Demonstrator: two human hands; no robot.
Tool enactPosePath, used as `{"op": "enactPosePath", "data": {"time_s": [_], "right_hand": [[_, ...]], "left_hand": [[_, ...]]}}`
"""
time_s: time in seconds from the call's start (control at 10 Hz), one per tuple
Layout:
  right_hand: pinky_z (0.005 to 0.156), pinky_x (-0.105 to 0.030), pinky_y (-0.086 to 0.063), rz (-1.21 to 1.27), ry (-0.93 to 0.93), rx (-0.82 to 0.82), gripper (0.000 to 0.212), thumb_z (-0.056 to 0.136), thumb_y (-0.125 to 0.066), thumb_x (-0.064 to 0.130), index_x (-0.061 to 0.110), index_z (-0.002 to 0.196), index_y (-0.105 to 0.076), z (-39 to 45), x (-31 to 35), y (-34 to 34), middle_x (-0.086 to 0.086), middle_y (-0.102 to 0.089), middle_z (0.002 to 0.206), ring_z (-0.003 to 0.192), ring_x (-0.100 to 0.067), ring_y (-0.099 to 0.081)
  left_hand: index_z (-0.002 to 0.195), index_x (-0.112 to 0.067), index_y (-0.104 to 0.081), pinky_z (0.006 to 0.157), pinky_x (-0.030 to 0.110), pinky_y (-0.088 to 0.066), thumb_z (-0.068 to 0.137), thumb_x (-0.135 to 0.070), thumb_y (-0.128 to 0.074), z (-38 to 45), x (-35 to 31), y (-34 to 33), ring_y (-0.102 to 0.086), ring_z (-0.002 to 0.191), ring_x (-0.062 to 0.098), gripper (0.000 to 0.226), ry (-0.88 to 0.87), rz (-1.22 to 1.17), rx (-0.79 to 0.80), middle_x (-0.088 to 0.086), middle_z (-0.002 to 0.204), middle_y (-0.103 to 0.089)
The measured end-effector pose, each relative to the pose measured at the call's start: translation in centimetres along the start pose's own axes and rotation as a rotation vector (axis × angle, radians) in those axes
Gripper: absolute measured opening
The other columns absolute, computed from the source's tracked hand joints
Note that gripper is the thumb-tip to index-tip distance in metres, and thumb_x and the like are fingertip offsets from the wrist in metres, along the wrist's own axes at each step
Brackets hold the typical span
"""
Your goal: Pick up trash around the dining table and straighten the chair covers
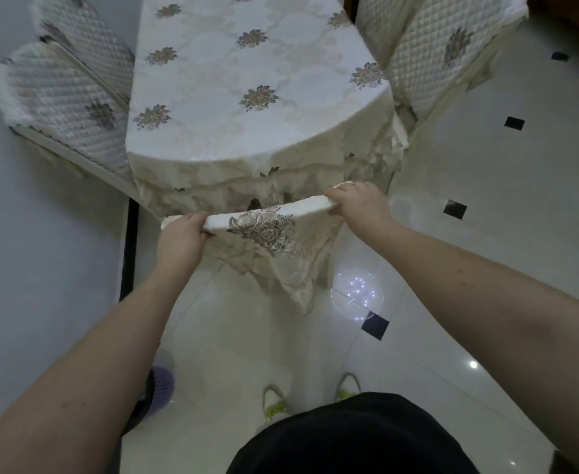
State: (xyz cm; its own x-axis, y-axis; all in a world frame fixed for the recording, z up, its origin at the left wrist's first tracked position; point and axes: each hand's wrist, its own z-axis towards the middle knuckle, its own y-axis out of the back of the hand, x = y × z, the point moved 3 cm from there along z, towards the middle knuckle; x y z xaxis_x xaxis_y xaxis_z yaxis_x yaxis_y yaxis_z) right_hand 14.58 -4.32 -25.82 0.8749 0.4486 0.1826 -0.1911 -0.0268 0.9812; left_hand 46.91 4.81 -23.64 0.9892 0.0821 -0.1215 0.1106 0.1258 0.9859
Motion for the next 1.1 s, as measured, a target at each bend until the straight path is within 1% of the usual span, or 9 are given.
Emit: {"op": "enactPosePath", "data": {"time_s": [0.2,0.3,0.4,0.6,0.7,0.8,0.9,1.0,1.1], "right_hand": [[0.092,-0.038,-0.033,-0.025,0.025,0.005,0.039,0.084,-0.064,0.035,0.022,0.121,-0.06,0.3,-0.9,-0.1,-0.006,-0.066,0.115,0.109,-0.03,-0.057],[0.091,-0.036,-0.034,-0.012,-0.006,0.006,0.035,0.082,-0.067,0.034,0.025,0.115,-0.063,0.7,-1.4,0.2,-0.004,-0.069,0.11,0.105,-0.028,-0.059],[0.084,-0.034,-0.036,-0.01,-0.025,0.008,0.027,0.08,-0.068,0.029,0.023,0.106,-0.067,0.9,-1.3,0.5,-0.006,-0.07,0.101,0.097,-0.028,-0.061],[0.083,-0.035,-0.036,-0.006,-0.043,-0.037,0.031,0.082,-0.065,0.017,0.019,0.112,-0.067,0.3,-0.8,0.3,-0.009,-0.069,0.107,0.099,-0.031,-0.06],[0.08,-0.034,-0.038,0.015,-0.078,-0.053,0.033,0.082,-0.064,0.017,0.024,0.114,-0.067,0.1,-0.6,0.1,-0.007,-0.068,0.11,0.101,-0.031,-0.058],[0.081,-0.036,-0.044,0.164,-0.136,-0.023,0.037,0.082,-0.063,0.015,0.028,0.117,-0.064,0.0,-0.6,-0.4,-0.006,-0.064,0.115,0.108,-0.031,-0.053],[0.099,-0.044,-0.04,0.139,-0.132,0.096,0.057,0.087,-0.061,0.021,0.02,0.14,-0.042,-1.1,-0.3,-1.0,-0.009,-0.044,0.143,0.131,-0.031,-0.037],[0.111,-0.047,-0.026,0.091,-0.19,0.168,0.081,0.089,-0.06,0.028,0.012,0.151,-0.011,-3.5,1.3,-0.8,-0.009,-0.012,0.159,0.145,-0.03,-0.013],[0.113,-0.045,-0.022,0.099,-0.2,0.127,0.078,0.092,-0.054,0.033,0.014,0.152,-0.009,-5.6,2.7,-0.3,-0.008,-0.008,0.16,0.145,-0.027,-0.012]], "left_hand": [[0.099,-0.01,-0.065,0.06,0.033,-0.03,0.081,-0.021,-0.069,-0.2,-0.9,0.2,-0.058,0.087,0.036,0.022,0.04,-0.008,-0.001,0.012,0.091,-0.067],[0.099,-0.011,-0.065,0.06,0.033,-0.029,0.08,-0.022,-0.07,0.0,-1.3,0.0,-0.058,0.087,0.035,0.023,0.027,-0.011,-0.007,0.011,0.092,-0.067],[0.097,-0.012,-0.065,0.059,0.033,-0.03,0.079,-0.026,-0.072,0.1,-1.0,-0.2,-0.058,0.085,0.035,0.025,0.042,-0.013,0.002,0.011,0.09,-0.067],[0.109,-0.014,-0.065,0.064,0.036,-0.04,0.081,-0.028,-0.069,-0.3,-0.8,-0.9,-0.06,0.09,0.034,0.031,0.078,-0.067,0.004,0.01,0.1,-0.066],[0.114,-0.011,-0.062,0.066,0.04,-0.045,0.082,-0.027,-0.067,-0.5,-0.8,-1.0,-0.058,0.096,0.035,0.035,0.089,-0.09,-0.004,0.012,0.106,-0.063],[0.123,-0.002,-0.055,0.082,0.049,-0.048,0.081,-0.02,-0.062,-1.7,-0.7,-1.9,-0.056,0.105,0.041,0.046,0.014,-0.04,-0.002,0.02,0.114,-0.059],[0.145,0.0,-0.027,0.111,0.052,-0.027,0.083,-0.021,-0.063,-3.0,-0.6,-3.1,-0.028,0.136,0.045,0.074,0.032,-0.087,0.131,0.024,0.144,-0.035],[0.151,-0.005,-0.005,0.116,0.045,-0.013,0.089,-0.032,-0.057,-3.2,-0.9,-2.3,-0.008,0.145,0.037,0.086,0.057,-0.116,0.228,0.017,0.158,-0.011],[0.152,-0.009,-0.005,0.118,0.044,-0.013,0.094,-0.043,-0.048,-4.3,-0.8,-1.2,-0.009,0.146,0.03,0.081,0.004,-0.07,0.227,0.011,0.16,-0.007]]}}
